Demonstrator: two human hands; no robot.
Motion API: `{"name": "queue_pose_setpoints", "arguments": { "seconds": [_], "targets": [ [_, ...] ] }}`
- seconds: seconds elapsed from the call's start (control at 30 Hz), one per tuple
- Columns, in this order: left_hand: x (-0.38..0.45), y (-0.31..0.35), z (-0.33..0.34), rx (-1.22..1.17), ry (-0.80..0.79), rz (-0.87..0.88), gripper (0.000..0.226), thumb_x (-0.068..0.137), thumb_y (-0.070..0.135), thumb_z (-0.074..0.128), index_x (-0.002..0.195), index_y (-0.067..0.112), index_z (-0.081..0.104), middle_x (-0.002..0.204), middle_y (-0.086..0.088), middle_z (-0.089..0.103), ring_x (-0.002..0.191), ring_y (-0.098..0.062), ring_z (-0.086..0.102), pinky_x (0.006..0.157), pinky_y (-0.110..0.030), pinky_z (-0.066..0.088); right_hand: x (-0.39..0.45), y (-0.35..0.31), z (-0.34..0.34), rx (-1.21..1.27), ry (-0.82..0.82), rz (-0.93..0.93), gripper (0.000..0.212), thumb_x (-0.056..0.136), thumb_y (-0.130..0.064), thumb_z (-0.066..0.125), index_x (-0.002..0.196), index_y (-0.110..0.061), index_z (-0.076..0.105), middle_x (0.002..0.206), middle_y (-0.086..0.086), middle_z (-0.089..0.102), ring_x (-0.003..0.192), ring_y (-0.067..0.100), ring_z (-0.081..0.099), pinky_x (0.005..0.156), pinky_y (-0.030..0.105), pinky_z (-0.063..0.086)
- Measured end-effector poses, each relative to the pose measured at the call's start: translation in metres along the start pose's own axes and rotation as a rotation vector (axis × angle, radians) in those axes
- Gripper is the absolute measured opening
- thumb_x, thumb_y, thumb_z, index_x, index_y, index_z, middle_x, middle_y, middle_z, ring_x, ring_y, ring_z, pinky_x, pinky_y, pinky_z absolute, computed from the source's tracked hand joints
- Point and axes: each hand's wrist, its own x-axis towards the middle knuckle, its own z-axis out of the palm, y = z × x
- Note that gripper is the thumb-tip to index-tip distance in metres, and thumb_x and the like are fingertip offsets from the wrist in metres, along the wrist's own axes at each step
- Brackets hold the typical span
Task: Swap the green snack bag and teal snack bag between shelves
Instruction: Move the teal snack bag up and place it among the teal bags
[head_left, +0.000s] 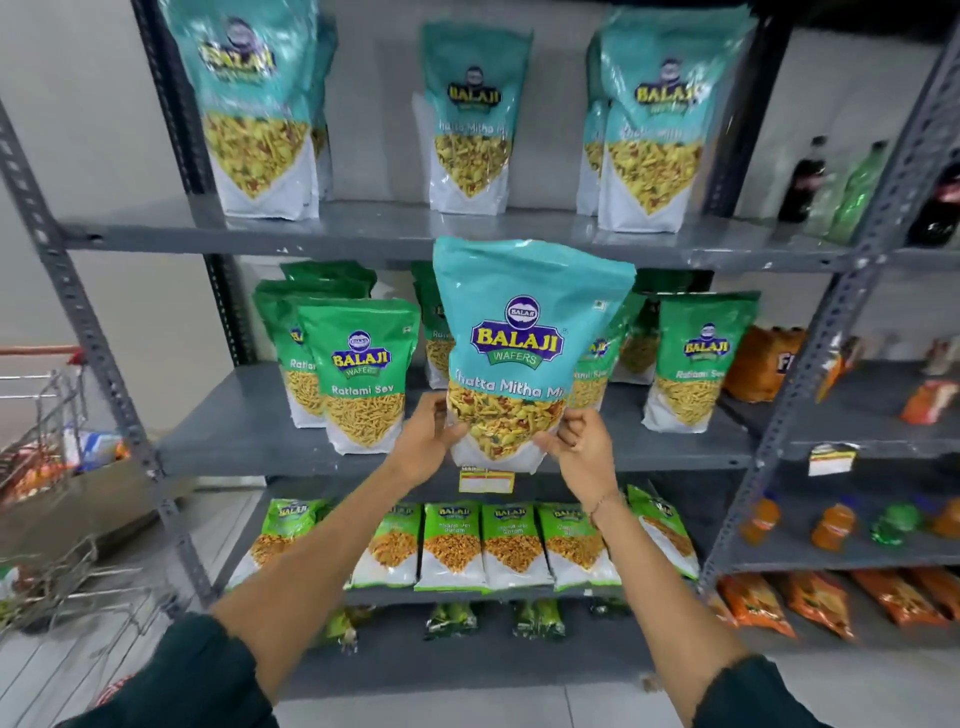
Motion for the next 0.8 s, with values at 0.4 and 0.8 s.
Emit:
{"name": "queue_pose_setpoints", "arguments": {
  "seconds": [0.4, 0.8],
  "targets": [
    [0.033, 0.124, -0.089, 0.007, 0.085, 0.193, 0.027, 0.088, 0.014, 0.057, 0.112, 0.012, 0.043, 0.104, -0.007, 0.055, 0.096, -0.017, 0.051, 0.087, -0.029, 0.039, 0.060, -0.138, 0.016, 0.079, -0.035, -0.285, 0.029, 0.071, -0.005, 0.074, 0.086, -0.011, 0.049, 0.090, 0.010, 0.066, 0.080, 0.013, 0.065, 0.063, 0.011, 0.053],
    [0.133, 0.158, -0.134, 0.074, 0.162, 0.229, 0.035, 0.087, 0.017, 0.059, 0.117, 0.003, 0.047, 0.099, -0.001, 0.056, 0.097, -0.017, 0.053, 0.086, -0.028, 0.040, 0.166, -0.193, 0.040, -0.047, -0.067, -0.340, 0.032, 0.071, -0.017, 0.076, 0.090, -0.012, 0.050, 0.094, 0.008, 0.065, 0.083, 0.015, 0.063, 0.066, 0.015, 0.054]
  ]
}}
